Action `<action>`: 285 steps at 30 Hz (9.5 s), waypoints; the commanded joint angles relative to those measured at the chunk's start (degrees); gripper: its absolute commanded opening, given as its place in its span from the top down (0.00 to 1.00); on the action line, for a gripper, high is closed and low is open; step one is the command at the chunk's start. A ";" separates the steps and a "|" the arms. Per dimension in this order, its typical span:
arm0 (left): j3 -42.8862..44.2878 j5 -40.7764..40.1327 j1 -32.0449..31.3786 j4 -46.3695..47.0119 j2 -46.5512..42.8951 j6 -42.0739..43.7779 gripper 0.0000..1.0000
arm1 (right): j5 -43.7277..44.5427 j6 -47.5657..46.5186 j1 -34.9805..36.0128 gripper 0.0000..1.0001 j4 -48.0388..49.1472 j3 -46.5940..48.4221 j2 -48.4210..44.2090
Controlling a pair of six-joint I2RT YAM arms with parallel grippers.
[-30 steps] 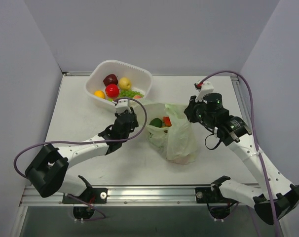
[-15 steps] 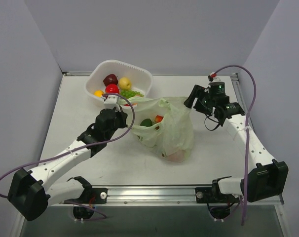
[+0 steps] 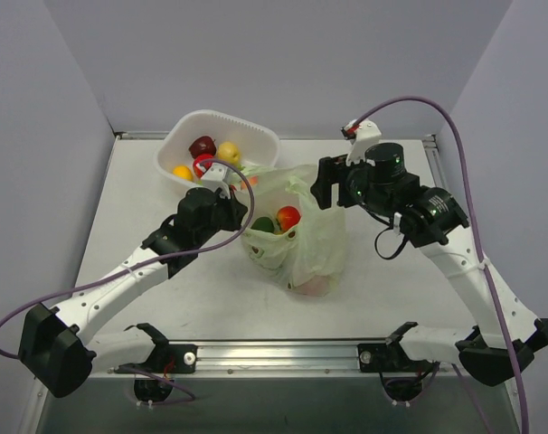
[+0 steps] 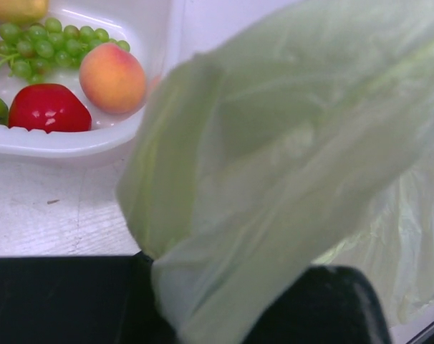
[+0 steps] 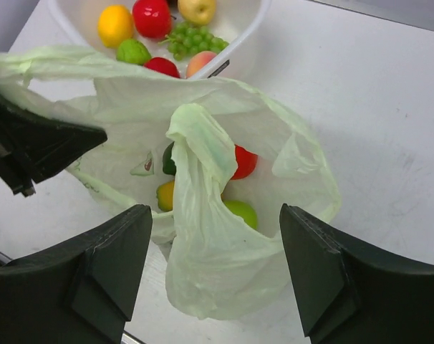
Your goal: Untie the knot of the plastic bag and take out the fruit
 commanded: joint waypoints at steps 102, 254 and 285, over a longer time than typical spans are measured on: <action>-6.55 24.66 -6.02 0.97 -16.72 11.56 0.03 | -4.39 10.21 -2.45 0.73 9.85 -8.09 27.29; -2.32 -5.75 -30.47 4.67 8.27 0.22 0.05 | -0.96 23.92 -6.58 0.27 19.25 -66.19 -14.74; 20.01 -6.82 -25.72 -4.56 41.22 -6.99 0.12 | -3.34 25.23 -8.33 0.27 24.70 -71.99 -21.06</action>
